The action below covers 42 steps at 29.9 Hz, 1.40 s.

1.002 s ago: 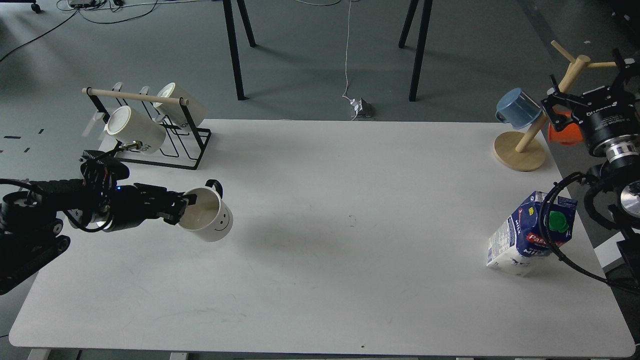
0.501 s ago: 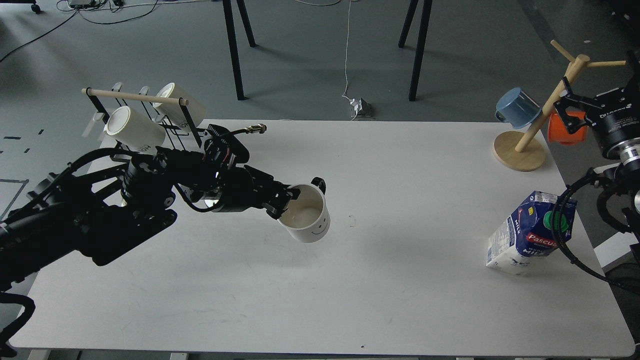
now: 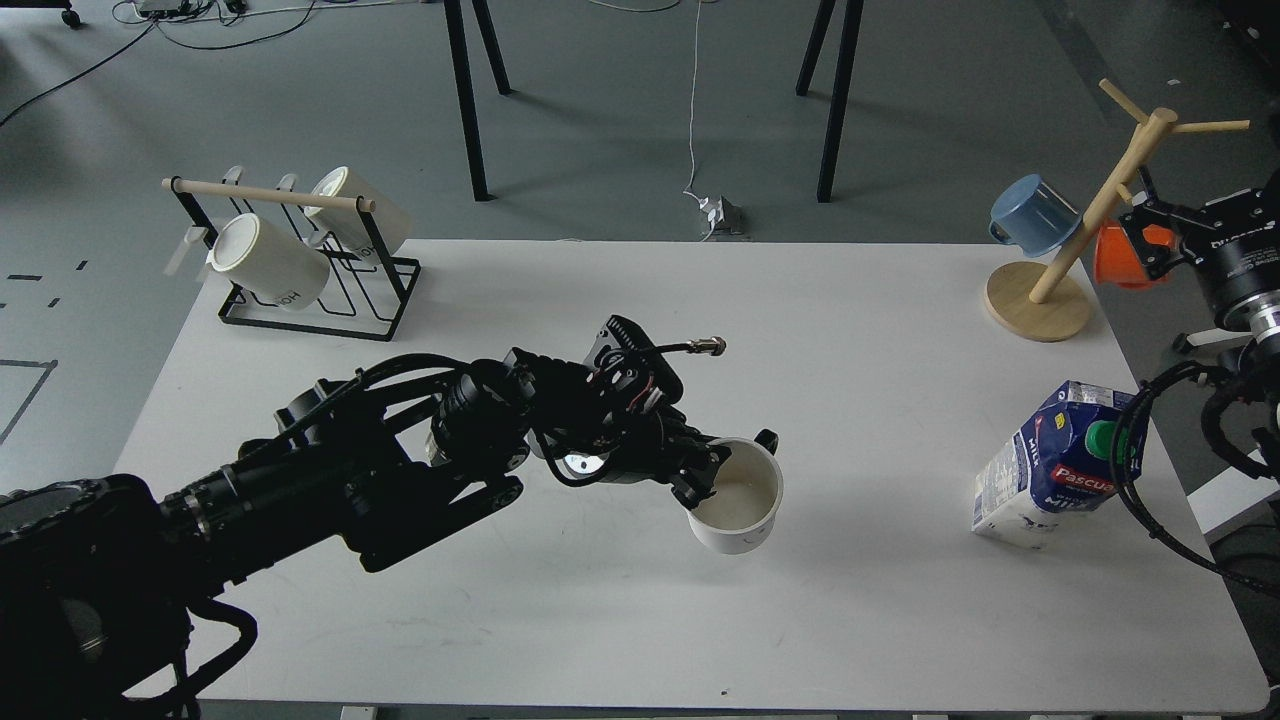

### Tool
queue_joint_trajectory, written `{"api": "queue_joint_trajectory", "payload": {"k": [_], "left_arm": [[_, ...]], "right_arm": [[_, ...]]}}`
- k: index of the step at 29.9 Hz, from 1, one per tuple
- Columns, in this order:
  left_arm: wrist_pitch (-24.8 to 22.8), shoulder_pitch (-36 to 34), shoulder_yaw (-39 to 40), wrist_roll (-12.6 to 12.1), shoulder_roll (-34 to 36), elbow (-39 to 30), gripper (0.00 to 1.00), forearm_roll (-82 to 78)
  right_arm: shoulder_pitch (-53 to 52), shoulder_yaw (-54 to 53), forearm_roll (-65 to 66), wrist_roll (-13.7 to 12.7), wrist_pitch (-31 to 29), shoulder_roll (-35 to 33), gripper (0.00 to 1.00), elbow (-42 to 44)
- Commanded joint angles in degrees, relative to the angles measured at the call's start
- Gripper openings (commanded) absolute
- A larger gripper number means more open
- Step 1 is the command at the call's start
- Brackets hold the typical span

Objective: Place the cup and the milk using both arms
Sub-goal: 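Carry the white mug toward the table center and lower it, then release the mug and retract the left arm toward the rack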

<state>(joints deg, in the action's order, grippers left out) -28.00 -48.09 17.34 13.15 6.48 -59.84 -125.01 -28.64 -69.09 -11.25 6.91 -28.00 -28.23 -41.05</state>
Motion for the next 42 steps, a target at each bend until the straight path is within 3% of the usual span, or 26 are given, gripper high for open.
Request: {"api": "queue_joint_trajectory", "payload": {"k": [1, 11, 14, 22, 28, 30, 33, 38, 40, 42], "left_arm": [[0.0, 1.8, 0.3, -0.1, 0.2, 1.8, 0.09, 0.0], [0.0, 2.6, 0.7, 0.0, 0.7, 5.2, 0.10, 0.0], [0.1, 2.5, 1.0, 0.4, 1.3, 5.2, 0.22, 0.0], [0.2, 2.4, 2.5, 0.7, 3.3, 4.6, 0.36, 0.0], [0.2, 2.3, 6.4, 0.8, 3.8, 4.2, 0.57, 0.0], [0.1, 2.3, 8.4, 1.0, 4.2, 4.0, 0.60, 0.0], [0.0, 1.9, 10.5, 2.3, 5.0, 3.6, 0.60, 0.5], [0.1, 0.5, 15.7, 6.8, 8.5, 3.3, 0.61, 10.0], [0.1, 0.3, 19.1, 8.3, 9.8, 3.3, 0.65, 15.5], [0.2, 0.3, 23.5, 8.9, 10.3, 3.4, 0.75, 21.7]], "right_arm": [[0.3, 0.0, 0.0, 0.0, 0.0, 0.0, 0.99, 0.0], [0.3, -0.1, 0.0, 0.0, 0.0, 0.1, 0.99, -0.3], [0.3, -0.1, 0.0, 0.0, 0.0, 0.0, 0.99, -0.3], [0.3, -0.1, 0.0, 0.0, 0.0, 0.0, 0.99, -0.3], [0.3, -0.1, 0.0, 0.0, 0.0, 0.0, 0.99, -0.3], [0.3, -0.1, 0.0, -0.1, 0.0, 0.0, 0.99, -0.4], [0.4, -0.1, 0.0, -0.1, 0.0, -0.2, 0.99, -0.4], [1.5, -0.2, -0.3, -0.1, 0.0, -2.9, 0.99, -0.6], [2.3, -1.1, -0.4, -0.6, 0.0, -4.0, 0.99, -0.7], [3.5, -2.1, -1.3, -0.8, 0.0, -5.1, 0.99, -1.0]]}}
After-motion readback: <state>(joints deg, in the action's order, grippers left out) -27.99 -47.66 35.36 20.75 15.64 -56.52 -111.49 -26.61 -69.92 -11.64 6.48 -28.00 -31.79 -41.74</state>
